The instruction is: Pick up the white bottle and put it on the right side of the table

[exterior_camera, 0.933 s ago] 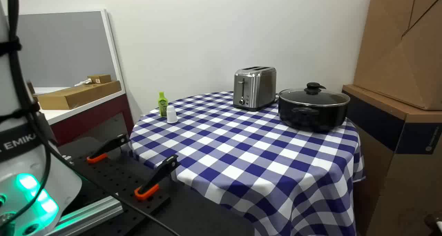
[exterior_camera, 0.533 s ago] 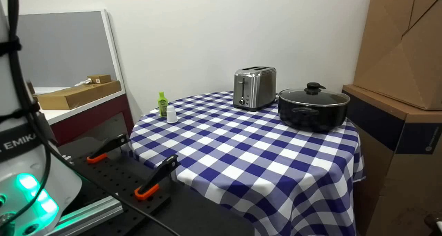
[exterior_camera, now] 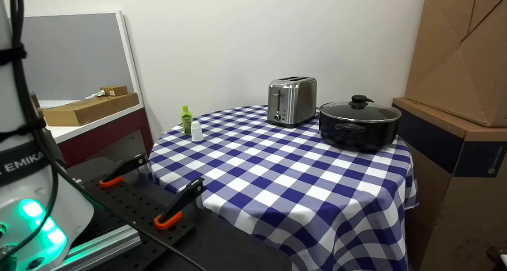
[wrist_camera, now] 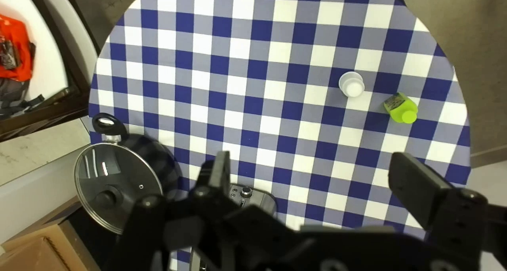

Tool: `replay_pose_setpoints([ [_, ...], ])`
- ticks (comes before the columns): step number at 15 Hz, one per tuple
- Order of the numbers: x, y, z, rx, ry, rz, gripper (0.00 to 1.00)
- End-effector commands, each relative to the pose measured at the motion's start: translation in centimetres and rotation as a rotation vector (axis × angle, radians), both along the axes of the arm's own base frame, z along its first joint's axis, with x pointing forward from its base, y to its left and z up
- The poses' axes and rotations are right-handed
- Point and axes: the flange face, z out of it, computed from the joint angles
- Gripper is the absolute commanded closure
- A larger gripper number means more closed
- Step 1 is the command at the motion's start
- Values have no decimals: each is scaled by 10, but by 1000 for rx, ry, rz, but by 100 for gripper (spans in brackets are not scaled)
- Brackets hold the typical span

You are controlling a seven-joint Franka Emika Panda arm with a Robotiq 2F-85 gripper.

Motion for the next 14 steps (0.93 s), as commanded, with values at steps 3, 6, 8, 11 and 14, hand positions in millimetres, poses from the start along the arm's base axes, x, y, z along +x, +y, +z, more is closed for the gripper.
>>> replay_pose_setpoints([
  [3, 1, 80, -75, -47, -112, -46, 0],
  [6, 3, 98, -119, -10, -97, -18, 0],
  [8, 5, 97, -146, 15, -78, -33, 0],
  [11, 9, 81, -181, 61, -54, -71, 0],
  [14, 14, 68, -210, 127, -35, -113, 0],
])
